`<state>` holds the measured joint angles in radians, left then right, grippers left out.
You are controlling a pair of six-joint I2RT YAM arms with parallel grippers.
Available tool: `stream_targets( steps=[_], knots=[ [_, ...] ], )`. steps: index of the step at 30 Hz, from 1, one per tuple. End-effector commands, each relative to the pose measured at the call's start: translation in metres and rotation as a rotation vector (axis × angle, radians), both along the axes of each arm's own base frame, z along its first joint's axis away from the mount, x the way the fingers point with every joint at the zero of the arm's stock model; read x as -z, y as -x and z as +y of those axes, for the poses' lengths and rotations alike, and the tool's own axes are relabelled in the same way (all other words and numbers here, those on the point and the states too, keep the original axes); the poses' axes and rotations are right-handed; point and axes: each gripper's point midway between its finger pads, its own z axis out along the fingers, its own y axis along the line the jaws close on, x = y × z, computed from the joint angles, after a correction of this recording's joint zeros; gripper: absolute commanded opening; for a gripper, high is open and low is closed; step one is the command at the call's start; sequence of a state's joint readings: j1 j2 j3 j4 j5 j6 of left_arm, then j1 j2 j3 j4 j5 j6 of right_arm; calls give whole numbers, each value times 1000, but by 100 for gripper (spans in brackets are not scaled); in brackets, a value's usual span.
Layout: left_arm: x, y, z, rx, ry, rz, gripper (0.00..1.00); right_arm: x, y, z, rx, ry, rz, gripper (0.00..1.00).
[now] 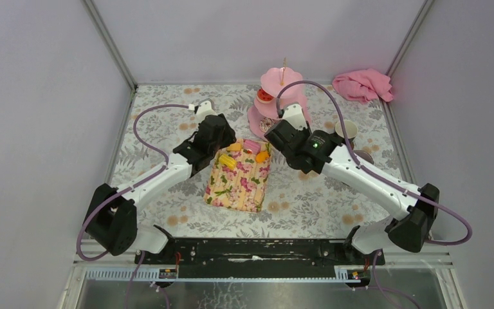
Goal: Serve the afternoon tea
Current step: Place the desert on the desert table.
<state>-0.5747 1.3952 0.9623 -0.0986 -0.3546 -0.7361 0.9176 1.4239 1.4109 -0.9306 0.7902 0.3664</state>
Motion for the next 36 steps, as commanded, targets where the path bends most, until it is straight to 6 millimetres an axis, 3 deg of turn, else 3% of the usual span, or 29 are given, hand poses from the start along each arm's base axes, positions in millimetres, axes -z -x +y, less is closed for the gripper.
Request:
stream_targets(
  steps=[1, 18, 36],
  knots=[
    [-9, -6, -2, -6, 43, -38, 48, -20, -20, 0, 19, -43, -41, 0],
    [-4, -10, -7, 0, 50, -31, 48, -28, -55, -3, 44, -95, -32, 0],
    [2, -14, -7, -2, 44, -23, 48, -14, -77, -8, 61, -135, -3, 0]
  ],
)
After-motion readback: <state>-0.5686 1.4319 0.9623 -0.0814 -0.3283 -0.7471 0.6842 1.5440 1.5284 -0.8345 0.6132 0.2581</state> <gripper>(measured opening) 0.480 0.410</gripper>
